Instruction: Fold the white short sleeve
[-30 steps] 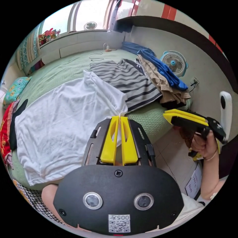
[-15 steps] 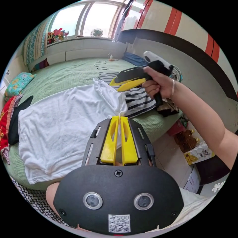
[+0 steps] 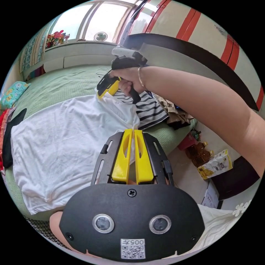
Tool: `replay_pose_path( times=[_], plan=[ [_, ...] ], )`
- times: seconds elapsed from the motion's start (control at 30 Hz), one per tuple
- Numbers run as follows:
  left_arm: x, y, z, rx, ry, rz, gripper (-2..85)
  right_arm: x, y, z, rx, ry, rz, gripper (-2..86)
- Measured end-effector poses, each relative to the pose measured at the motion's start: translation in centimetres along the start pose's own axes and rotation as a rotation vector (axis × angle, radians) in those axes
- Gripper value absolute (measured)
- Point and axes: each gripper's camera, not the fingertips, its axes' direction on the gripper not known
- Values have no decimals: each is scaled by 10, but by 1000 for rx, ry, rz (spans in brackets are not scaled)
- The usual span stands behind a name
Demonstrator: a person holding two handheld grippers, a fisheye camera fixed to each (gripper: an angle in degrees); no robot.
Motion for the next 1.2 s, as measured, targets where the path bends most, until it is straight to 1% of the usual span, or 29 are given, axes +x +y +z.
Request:
replay_pose_path(
  times=[0.03, 0.1, 0.2, 0.33, 0.47, 0.63, 0.7, 0.77, 0.8, 0.87, 0.93, 1.03, 1.1, 1.2],
  plan=[
    [-2, 2, -3, 7, 28, 3, 5, -3, -3, 0, -1, 22, 4, 59],
    [-4, 4, -8, 14, 43, 11, 6, -12, -14, -1, 6, 59, 20, 17],
    [-9, 10, -15, 7, 9, 9, 8, -21, -23, -11, 36, 17, 51, -11],
    [-23, 18, -27, 33, 8, -21, 19, -43, -32, -28, 55, -4, 52, -14],
    [-35, 26, -24, 26, 34, -84, 40, -71, -45, -43, 67, 37, 61, -15],
    [-35, 46, -35, 50, 25, -73, 52, -93, -57, -43, 76, 65, 61, -14],
    [-34, 50, -33, 55, 18, -63, 83, -97, -65, -38, 65, 70, 67, -14],
    [-34, 50, -23, 51, 43, -72, 156, -98, -71, -34, 63, 59, 80, -14],
    [-33, 49, -20, 54, 41, -76, 165, -97, -75, -32, 62, 45, 89, -14],
    [-29, 46, -3, 57, 13, -98, 191, -97, -80, -28, 59, 30, 94, -14],
    [-23, 45, 9, 71, 2, -118, 200, -97, -85, -24, 54, 36, 93, -14],
    [-15, 47, 35, 38, -6, -164, 206, -94, -92, -16, 48, 18, 93, -15],
    [-9, 50, 49, 19, -45, -172, 209, -94, -97, -10, 46, 2, 85, -14],
    [-3, 61, 66, -25, -175, -130, 206, -96, -102, 0, 36, -15, 67, -14]
  ],
)
